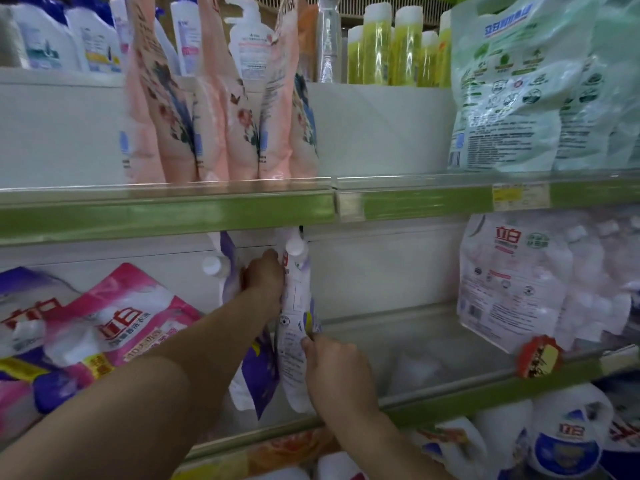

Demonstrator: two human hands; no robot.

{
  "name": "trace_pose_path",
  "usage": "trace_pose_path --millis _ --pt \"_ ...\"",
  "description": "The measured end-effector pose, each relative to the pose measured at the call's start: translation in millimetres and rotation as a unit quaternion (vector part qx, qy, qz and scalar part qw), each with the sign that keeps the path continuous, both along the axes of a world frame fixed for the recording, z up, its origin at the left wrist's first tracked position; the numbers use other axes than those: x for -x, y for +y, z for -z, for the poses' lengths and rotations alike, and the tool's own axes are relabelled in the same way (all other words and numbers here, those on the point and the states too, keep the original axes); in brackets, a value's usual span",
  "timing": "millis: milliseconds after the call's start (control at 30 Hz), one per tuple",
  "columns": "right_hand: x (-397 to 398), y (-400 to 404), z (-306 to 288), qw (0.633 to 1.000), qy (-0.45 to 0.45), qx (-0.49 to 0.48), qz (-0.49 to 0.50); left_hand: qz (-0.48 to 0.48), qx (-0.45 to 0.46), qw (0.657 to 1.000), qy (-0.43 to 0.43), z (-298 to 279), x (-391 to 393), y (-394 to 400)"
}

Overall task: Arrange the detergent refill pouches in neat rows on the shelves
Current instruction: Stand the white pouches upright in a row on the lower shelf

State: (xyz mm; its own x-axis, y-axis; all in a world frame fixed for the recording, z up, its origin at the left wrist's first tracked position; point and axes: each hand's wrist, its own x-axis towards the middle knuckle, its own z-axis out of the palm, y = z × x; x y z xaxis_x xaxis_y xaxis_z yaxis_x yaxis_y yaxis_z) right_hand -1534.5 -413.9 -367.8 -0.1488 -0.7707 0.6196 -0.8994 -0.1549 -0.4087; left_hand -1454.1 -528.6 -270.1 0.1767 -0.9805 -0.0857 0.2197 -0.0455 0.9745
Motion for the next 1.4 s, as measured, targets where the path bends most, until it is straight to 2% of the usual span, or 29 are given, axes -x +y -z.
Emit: trace_pose_path --millis 100,167,233,267,300,367,500,567,633,700,767,800,900,1033,1200,1400 --pt "-3 -2 -5 1.000 0.004 -0.001 -0.015 -0.058 -0.007 0.987 0.147 -7 0 9" --pt "-4 -1 -3 1.000 0.007 -0.012 -0.018 -0.026 0.008 0.980 0.195 -6 -1 16" --pt "-5 2 2 1.000 0.009 -0.011 -0.014 -0.012 0.011 0.998 0.056 -3 -4 25" --pt "-7 4 4 1.000 0.008 -0.009 -0.011 -0.005 0.016 0.999 0.027 0 -6 30" --pt "-10 6 4 1.000 0.006 -0.011 -0.005 0.005 0.029 0.999 0.038 0 -8 33" --pt "-15 9 3 1.000 -0.010 -0.021 0.012 0.031 0.051 0.998 -0.025 5 -12 41" --pt "-22 21 2 0.996 -0.066 -0.040 0.033 0.063 0.039 0.997 0.010 9 -18 58" --pt "-24 26 4 0.994 -0.083 -0.054 0.046 0.139 0.051 0.989 -0.007 14 -22 70" --pt "-25 27 3 0.993 -0.061 -0.076 0.073 0.182 0.021 0.983 -0.007 17 -26 80" --pt "-26 28 0 0.990 -0.063 -0.088 0.093 0.184 -0.014 0.982 0.038 17 -32 90" --pt "-29 29 -1 0.985 -0.125 -0.081 0.089 0.198 -0.050 0.975 0.087 20 -37 101" --pt "-31 30 -1 0.981 -0.156 -0.078 0.085 0.204 -0.050 0.974 0.086 22 -40 108" --pt "-39 31 0 0.974 -0.199 -0.073 0.083 0.232 -0.045 0.971 0.030 31 -56 127" --pt "-50 30 -1 0.979 -0.162 -0.057 0.114 0.285 -0.049 0.957 -0.038 44 -85 153" --pt "-51 25 10 0.967 -0.206 -0.032 0.147 0.350 -0.024 0.934 -0.059 66 -115 170" --pt "-56 39 16 0.949 -0.282 -0.034 0.134 0.297 -0.065 0.949 -0.087 70 -132 164"
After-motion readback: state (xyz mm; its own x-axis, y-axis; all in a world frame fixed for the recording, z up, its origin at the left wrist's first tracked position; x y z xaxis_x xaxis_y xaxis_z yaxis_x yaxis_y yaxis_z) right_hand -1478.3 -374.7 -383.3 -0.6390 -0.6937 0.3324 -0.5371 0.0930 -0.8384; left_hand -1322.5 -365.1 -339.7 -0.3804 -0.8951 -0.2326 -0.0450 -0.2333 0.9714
